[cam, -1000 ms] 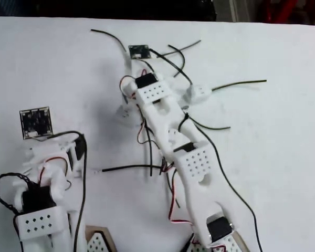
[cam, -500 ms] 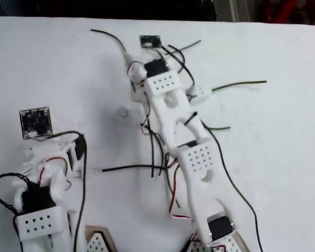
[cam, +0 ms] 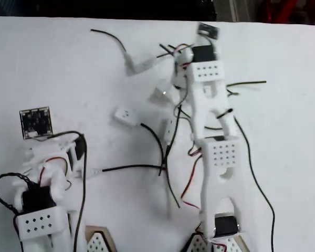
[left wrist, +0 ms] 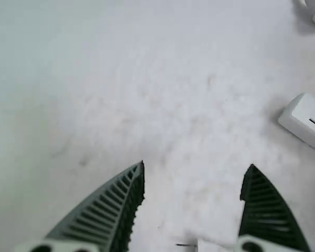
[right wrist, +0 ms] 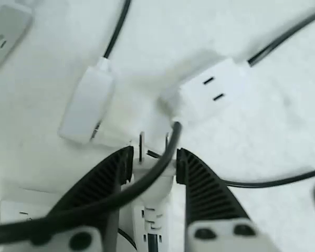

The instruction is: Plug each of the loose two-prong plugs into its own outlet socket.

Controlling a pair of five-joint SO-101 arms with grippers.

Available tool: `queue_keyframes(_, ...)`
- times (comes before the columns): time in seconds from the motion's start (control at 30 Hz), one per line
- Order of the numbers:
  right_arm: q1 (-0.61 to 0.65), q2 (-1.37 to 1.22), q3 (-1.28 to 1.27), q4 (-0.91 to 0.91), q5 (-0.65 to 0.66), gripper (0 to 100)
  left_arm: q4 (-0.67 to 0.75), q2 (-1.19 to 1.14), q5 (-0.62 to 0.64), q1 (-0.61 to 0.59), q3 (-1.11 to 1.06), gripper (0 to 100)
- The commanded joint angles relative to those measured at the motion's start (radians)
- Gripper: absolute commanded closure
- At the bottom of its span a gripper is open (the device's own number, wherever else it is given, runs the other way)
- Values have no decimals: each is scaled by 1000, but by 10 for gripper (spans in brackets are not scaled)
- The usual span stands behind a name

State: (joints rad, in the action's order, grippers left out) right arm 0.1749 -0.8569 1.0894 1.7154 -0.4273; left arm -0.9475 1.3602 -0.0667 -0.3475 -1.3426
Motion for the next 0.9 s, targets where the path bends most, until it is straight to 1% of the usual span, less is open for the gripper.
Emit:
queue_keyframes(0.0, -33, 213, -173, 10, -44, 982, 26, 10, 0, -7, 5, 706)
queue_keyframes(0.23, -50, 516, -603, 4, -129, 982, 26, 10, 0, -7, 5, 706)
queue_keyframes(0.37, -101, 604, -773, 4, -213, 982, 26, 10, 0, -7, 5, 706)
queue_keyframes(0.47, -145, 630, -859, 4, -235, 981, 26, 10, 0, -7, 5, 706)
queue_keyframes(0.57, -177, 638, -911, 4, -215, 980, 26, 10, 0, -7, 5, 706)
queue_keyframes(0.77, -179, 641, -919, 4, -101, 980, 26, 10, 0, -7, 5, 707)
queue_keyframes(0.87, -174, 676, -922, 4, -35, 944, 26, 10, 0, -7, 5, 707)
